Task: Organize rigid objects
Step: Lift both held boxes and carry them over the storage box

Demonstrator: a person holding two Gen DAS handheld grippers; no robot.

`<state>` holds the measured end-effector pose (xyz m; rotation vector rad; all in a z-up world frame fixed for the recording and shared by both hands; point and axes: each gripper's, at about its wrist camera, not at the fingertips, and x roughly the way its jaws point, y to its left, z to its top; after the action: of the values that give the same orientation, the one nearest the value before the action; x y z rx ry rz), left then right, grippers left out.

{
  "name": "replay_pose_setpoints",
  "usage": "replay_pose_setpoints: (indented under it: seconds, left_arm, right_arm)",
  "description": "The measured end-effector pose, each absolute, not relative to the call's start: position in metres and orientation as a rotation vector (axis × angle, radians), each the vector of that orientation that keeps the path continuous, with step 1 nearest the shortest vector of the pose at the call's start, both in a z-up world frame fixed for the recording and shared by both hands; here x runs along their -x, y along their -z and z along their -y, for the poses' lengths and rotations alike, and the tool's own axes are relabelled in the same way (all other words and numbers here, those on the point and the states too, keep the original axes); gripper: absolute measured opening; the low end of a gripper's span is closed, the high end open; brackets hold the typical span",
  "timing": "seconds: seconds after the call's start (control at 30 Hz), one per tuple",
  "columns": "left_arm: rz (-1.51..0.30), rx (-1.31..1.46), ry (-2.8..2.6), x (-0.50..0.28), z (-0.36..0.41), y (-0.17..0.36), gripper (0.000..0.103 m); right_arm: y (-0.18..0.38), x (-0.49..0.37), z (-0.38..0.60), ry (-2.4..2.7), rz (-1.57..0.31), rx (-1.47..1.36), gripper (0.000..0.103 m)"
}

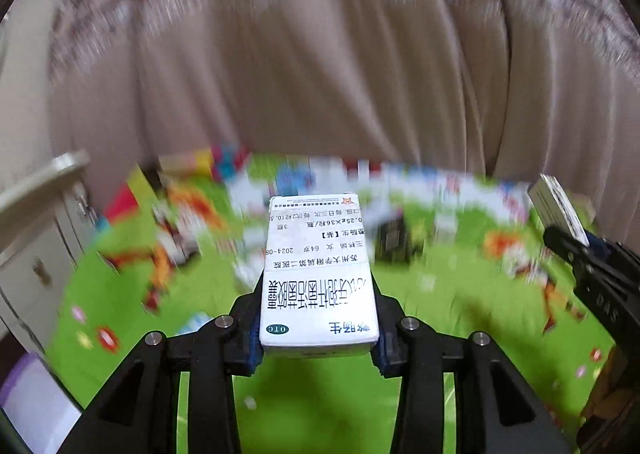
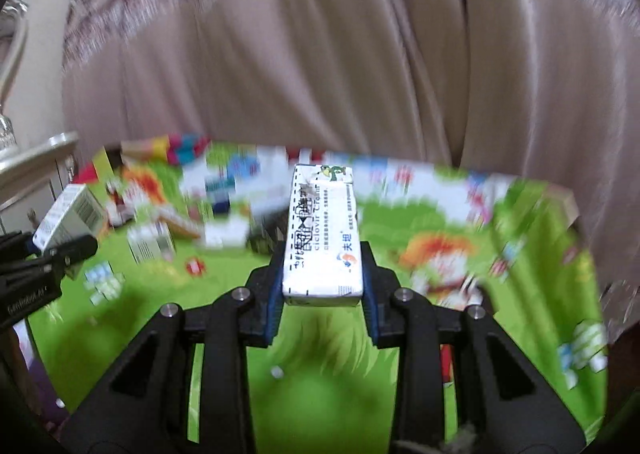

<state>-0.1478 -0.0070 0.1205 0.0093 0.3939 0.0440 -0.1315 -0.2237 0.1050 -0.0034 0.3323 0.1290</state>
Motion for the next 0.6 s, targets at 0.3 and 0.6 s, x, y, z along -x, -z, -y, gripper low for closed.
replay_pose_setpoints:
  seconds: [0.3, 0.6]
  left_arm:
    - [-0.114, -0.004, -0.061, 0.199, 0.005, -0.179, 0.042]
    - [-0.105, 0.012, -0.057, 0.221, -0.005, -0.193, 0.042]
  right_arm:
    - [-0.181, 0.209, 0.209, -0.105, 0.001, 0.049, 0.037]
    - [-0.197, 0.229, 0.189, -0.164, 0.034, 0.093, 0.037]
